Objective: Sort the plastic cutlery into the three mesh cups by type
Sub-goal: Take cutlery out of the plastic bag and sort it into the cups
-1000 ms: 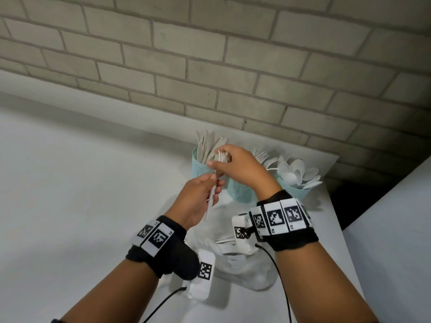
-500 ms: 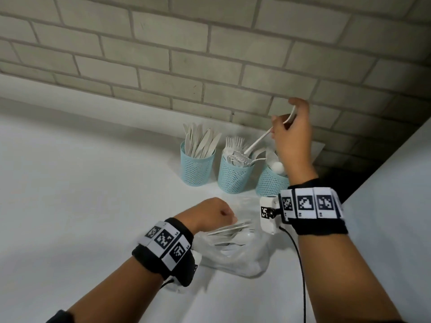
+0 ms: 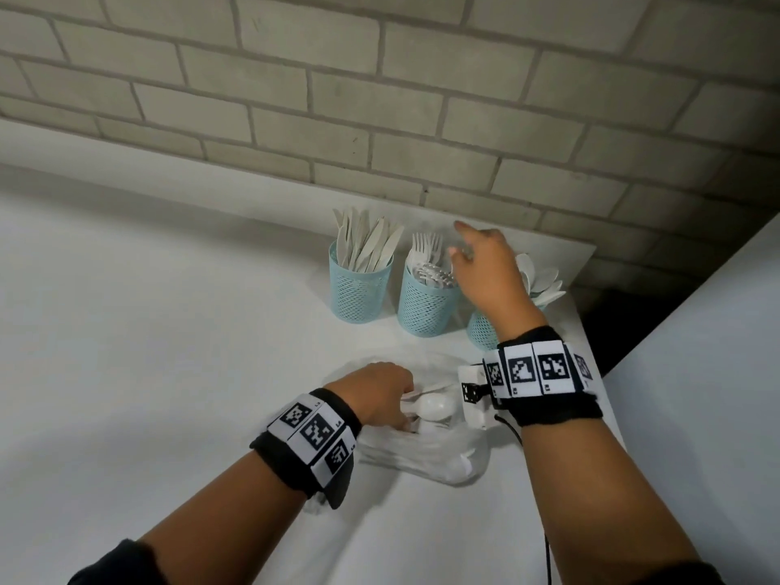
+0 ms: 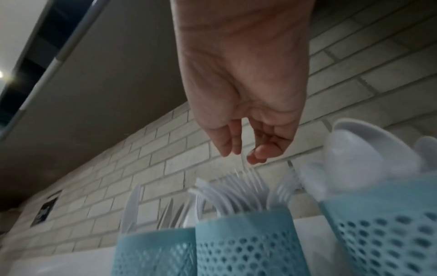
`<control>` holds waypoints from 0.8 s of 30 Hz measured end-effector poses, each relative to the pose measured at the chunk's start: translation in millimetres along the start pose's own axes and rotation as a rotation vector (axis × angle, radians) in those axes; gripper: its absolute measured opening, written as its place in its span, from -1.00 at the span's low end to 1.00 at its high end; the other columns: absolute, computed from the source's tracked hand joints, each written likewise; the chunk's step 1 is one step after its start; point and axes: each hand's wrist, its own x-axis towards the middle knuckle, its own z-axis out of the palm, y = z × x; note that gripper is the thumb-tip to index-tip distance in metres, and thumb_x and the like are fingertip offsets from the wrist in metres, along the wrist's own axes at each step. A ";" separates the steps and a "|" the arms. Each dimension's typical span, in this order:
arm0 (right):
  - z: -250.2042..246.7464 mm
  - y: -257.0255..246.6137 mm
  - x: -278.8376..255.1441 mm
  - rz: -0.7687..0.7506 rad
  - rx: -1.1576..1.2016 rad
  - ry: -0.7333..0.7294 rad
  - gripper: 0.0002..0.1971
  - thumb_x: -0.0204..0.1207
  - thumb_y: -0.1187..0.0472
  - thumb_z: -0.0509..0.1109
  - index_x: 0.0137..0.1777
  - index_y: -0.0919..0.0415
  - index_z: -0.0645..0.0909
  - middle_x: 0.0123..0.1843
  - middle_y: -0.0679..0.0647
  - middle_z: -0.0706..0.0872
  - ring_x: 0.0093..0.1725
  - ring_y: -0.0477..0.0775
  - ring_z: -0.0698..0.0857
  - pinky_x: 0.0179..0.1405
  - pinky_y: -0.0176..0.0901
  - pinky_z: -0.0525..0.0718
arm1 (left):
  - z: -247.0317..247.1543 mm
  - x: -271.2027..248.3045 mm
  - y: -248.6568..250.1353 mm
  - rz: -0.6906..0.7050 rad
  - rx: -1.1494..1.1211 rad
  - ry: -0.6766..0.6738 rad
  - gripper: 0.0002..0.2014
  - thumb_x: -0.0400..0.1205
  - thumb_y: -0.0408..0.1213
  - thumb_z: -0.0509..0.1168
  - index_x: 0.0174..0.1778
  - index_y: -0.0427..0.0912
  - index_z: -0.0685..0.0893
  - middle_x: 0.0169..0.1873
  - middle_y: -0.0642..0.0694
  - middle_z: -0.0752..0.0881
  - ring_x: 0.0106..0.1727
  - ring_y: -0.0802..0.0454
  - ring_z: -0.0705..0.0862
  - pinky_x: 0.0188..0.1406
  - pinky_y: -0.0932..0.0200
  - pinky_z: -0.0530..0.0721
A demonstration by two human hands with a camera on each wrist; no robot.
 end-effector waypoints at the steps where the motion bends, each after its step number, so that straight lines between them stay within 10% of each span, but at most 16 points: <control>1: -5.4 -2.4 -4.8 0.012 0.075 0.010 -0.66 0.64 0.25 0.24 0.39 0.19 0.55 0.33 0.25 0.57 0.19 0.16 0.62 0.19 -0.21 0.53 | -0.1 0.4 0.0 0.002 0.009 -0.005 -0.48 0.52 -0.08 0.43 0.36 -0.19 0.52 0.29 -0.15 0.60 0.27 -0.11 0.56 0.17 0.14 0.47; 5: -25.0 -6.5 -39.4 -0.021 0.135 -0.256 -0.83 0.55 0.21 0.38 -0.09 0.34 0.71 -0.12 0.08 0.72 -0.20 -0.09 0.58 -0.25 -0.33 0.49 | 1.7 0.1 1.2 -0.005 0.013 0.005 -0.46 0.51 -0.02 0.42 0.34 -0.19 0.52 0.29 -0.13 0.59 0.28 -0.10 0.56 0.14 0.15 0.46; 9: -20.4 1.6 -71.0 0.074 -0.132 -0.653 -0.83 0.48 0.13 0.47 0.00 0.17 0.76 -0.06 0.00 0.74 -0.06 -0.05 0.64 -0.21 -0.29 0.51 | 3.4 0.4 3.6 0.001 0.053 0.032 -0.47 0.47 0.00 0.44 0.29 -0.17 0.55 0.22 -0.12 0.63 0.23 -0.11 0.58 0.14 0.10 0.50; 13: -8.0 11.4 -90.8 0.178 -0.213 -0.682 -0.66 0.49 0.15 0.45 0.28 0.08 0.67 0.35 0.05 0.64 0.36 0.11 0.54 0.37 -0.12 0.44 | 5.4 -0.3 3.7 0.005 0.053 0.072 -0.59 0.48 -0.02 0.44 0.13 -0.17 0.58 0.09 -0.12 0.66 0.10 -0.10 0.61 -0.06 0.14 0.49; 21: 1.2 25.2 -108.7 0.269 -0.246 -0.708 -0.42 0.58 0.42 0.14 0.61 0.15 0.24 0.63 0.12 0.29 0.57 0.14 0.32 0.50 -0.10 0.30 | 3.0 -3.6 -6.0 0.052 0.016 0.129 -0.78 0.61 -0.14 0.32 -0.14 -0.26 0.56 -0.21 -0.15 0.59 -0.16 -0.05 0.47 -0.22 0.19 0.31; 24: 1.1 22.5 -114.7 0.293 -0.231 -0.694 -0.44 0.59 0.43 0.10 0.61 0.20 0.23 0.63 0.15 0.27 0.59 0.14 0.30 0.52 -0.12 0.26 | 4.8 -4.9 -8.9 0.064 -0.009 0.123 -0.69 0.65 -0.11 0.27 0.00 -0.35 0.60 -0.02 -0.23 0.67 -0.06 -0.13 0.57 -0.19 0.18 0.34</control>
